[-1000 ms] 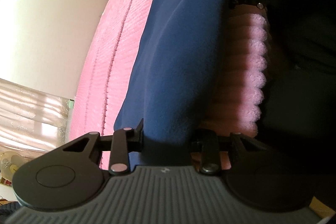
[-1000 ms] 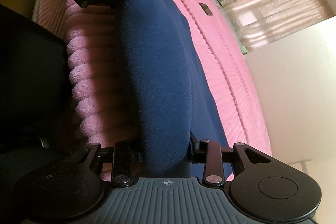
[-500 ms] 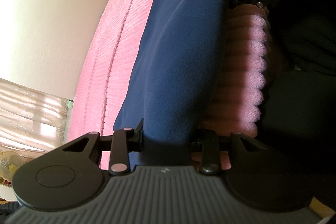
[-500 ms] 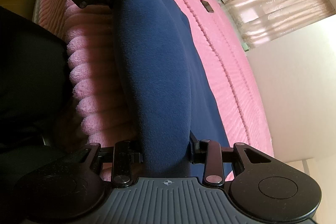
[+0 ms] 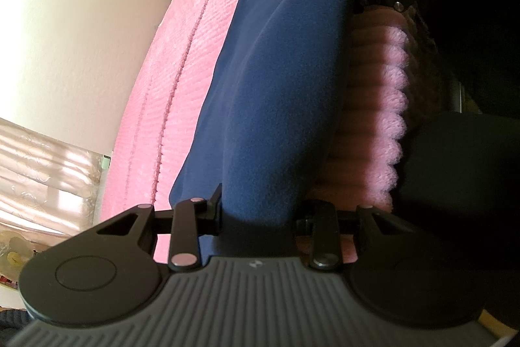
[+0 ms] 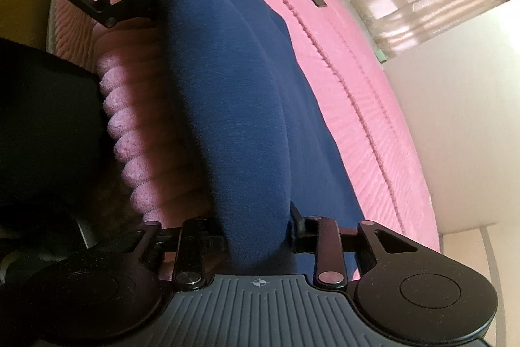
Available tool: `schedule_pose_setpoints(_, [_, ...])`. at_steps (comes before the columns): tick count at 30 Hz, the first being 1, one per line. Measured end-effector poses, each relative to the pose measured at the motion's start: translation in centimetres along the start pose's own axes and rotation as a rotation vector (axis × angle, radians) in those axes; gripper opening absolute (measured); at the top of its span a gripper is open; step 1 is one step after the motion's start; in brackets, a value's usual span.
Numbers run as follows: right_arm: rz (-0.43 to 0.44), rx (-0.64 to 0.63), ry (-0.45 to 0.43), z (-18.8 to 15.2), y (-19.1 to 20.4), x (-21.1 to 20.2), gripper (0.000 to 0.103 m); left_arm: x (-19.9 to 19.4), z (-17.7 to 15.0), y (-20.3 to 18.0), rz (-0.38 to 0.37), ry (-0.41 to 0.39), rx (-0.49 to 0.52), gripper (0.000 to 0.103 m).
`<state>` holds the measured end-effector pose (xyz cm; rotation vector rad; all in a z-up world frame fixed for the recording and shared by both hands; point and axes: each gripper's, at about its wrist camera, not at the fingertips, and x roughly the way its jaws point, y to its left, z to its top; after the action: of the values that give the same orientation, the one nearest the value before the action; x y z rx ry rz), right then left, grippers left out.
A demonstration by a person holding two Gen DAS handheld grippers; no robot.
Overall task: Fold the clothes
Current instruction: 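Lift the folded navy garment with both grippers and carry it toward the clothes stack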
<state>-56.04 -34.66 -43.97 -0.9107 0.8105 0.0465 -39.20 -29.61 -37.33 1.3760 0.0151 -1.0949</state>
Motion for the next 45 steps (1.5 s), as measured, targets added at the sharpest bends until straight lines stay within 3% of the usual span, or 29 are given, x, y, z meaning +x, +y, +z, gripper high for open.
schedule_pose_setpoints(10, [-0.013, 0.051, -0.037, -0.8, -1.6, -3.5, 0.026, -2.6, 1.0, 1.7, -0.031, -0.081, -0.009, 0.03])
schedule_pose_setpoints(14, [0.051, 0.099, -0.1, -2.3, -3.5, -3.7, 0.026, -3.2, 2.3, 3.5, -0.106, -0.096, -0.06, 0.03])
schedule_pose_setpoints(19, [0.145, 0.123, -0.175, -3.2, -5.7, -3.4, 0.026, -2.4, 4.3, 5.9, -0.149, -0.063, -0.033, 0.03])
schedule_pose_setpoints(25, [0.265, 0.17, -0.152, -2.4, -11.2, -5.6, 0.025, -2.2, 7.4, 10.0, -0.245, 0.014, -0.011, 0.03])
schedule_pose_setpoints(30, [0.369, 0.241, -0.053, -2.8, -18.7, -10.4, 0.025, -3.8, 13.1, 15.8, -0.379, 0.045, 0.005, 0.029])
schedule_pose_setpoints(35, [0.432, 0.317, 0.046, -5.1, -26.7, -17.6, 0.025, -7.2, 21.1, 21.4, -0.49, 0.019, 0.029, 0.029])
schedule_pose_setpoints(39, [0.364, 0.367, 0.097, -8.5, -32.3, -22.4, 0.025, -9.5, 28.5, 24.4, -0.513, -0.042, 0.029, 0.029])
schedule_pose_setpoints(45, [0.214, 0.404, 0.163, -13.5, -38.3, -26.2, 0.025, -10.9, 38.8, 24.7, -0.443, -0.187, 0.065, 0.029])
